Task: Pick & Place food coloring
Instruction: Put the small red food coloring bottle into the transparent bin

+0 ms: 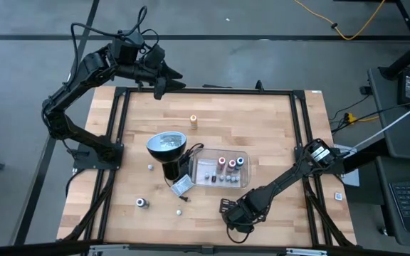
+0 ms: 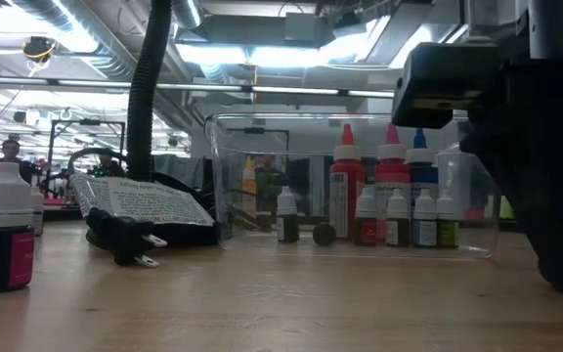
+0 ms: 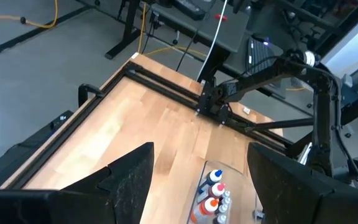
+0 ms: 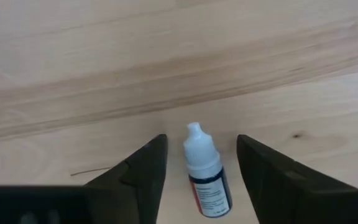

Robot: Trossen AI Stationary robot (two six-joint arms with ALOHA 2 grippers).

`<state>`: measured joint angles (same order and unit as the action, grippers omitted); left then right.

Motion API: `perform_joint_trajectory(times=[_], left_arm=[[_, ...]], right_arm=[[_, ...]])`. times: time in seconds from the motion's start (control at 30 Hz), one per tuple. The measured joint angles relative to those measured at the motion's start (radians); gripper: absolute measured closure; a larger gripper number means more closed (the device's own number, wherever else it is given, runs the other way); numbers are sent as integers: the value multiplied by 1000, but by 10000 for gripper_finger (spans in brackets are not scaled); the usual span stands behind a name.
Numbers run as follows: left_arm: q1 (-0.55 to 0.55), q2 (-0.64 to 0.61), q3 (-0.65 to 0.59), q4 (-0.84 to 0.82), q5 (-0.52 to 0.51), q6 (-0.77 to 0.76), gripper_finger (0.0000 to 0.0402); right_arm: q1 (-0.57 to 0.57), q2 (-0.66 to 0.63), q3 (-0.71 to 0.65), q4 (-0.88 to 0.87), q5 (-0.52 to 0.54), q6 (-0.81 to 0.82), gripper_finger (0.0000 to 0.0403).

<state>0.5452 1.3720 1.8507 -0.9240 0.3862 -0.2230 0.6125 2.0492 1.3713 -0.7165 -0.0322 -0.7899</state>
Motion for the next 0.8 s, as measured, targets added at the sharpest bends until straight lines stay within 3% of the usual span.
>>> perform_joint_trajectory(times=[0.43,0.6,0.8], left_arm=[[0,0,0,-25,0,5,149],[0,0,0,-25,0,8,149],[-9,0,0,-30,0,17,149]], right_arm=[[1,-1,3,-31,-6,3,347],[2,3,22,-50,10,51,346],[-3,8,150,-142,156,184,339]])
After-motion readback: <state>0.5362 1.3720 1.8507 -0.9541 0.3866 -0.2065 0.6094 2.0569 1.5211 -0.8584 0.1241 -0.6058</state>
